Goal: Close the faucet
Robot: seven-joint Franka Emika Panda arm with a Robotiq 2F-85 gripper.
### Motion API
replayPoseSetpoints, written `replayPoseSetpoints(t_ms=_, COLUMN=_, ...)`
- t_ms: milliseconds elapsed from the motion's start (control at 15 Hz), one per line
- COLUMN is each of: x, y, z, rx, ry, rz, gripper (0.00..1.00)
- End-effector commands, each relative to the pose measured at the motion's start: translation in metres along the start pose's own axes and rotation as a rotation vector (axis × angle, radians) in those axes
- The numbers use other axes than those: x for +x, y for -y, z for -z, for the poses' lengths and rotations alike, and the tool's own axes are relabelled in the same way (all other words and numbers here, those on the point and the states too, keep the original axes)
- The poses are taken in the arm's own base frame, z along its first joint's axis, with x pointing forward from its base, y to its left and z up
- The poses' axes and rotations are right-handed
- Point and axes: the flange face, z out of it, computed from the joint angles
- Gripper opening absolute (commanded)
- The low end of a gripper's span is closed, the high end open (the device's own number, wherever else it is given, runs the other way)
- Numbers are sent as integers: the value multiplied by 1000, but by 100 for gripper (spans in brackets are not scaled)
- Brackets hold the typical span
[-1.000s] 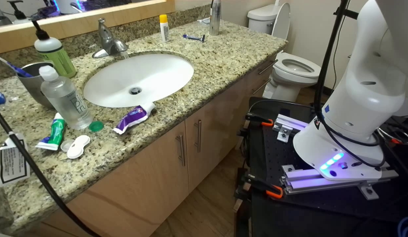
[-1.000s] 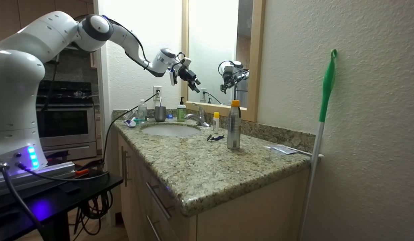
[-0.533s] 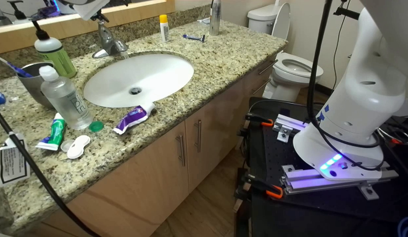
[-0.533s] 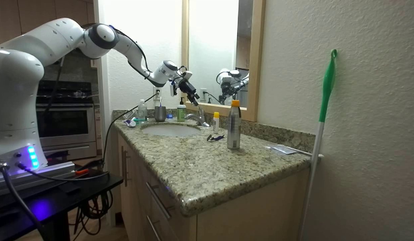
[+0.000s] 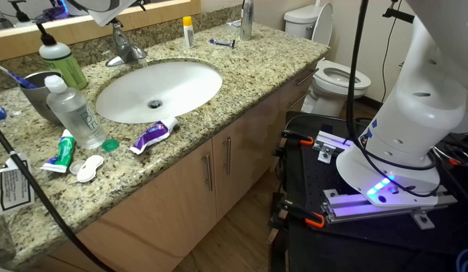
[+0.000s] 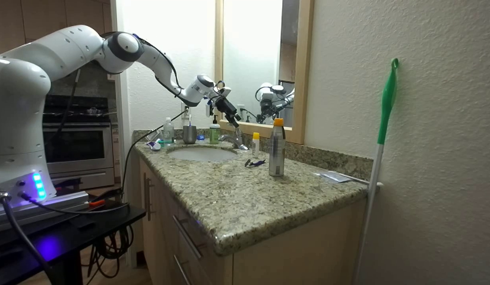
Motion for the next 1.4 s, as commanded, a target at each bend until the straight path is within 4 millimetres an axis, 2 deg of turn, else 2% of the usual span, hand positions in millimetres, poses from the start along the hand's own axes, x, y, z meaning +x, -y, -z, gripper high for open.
replayPoseSetpoints(t_ms=0, x=-14, y=7, z=-11, rx=-47, ry=97, rz=71, gripper=100)
replayPoseSetpoints(t_ms=267, x=-24, y=-1, z=0, rx=-195, ry=148, rz=126, gripper=100)
replayPoseSetpoints(t_ms=467, x=-37, y=2, z=8, rx=-264, ry=209, rz=192, gripper=100)
replayPoseSetpoints(t_ms=600, x=-42, y=2, z=6, rx=-309, ry=236, rz=209, gripper=100)
replayPoseSetpoints(t_ms=867, x=-38, y=1, z=-3, rx=-321, ry=230, rz=170, gripper=100)
replayPoseSetpoints(t_ms=1067, x=-28, y=-6, z=16, rx=-284, ry=252, rz=167, gripper=100)
replayPoseSetpoints(t_ms=1333, x=-31, y=-20, z=52, rx=-287, ry=379, rz=298, gripper=100)
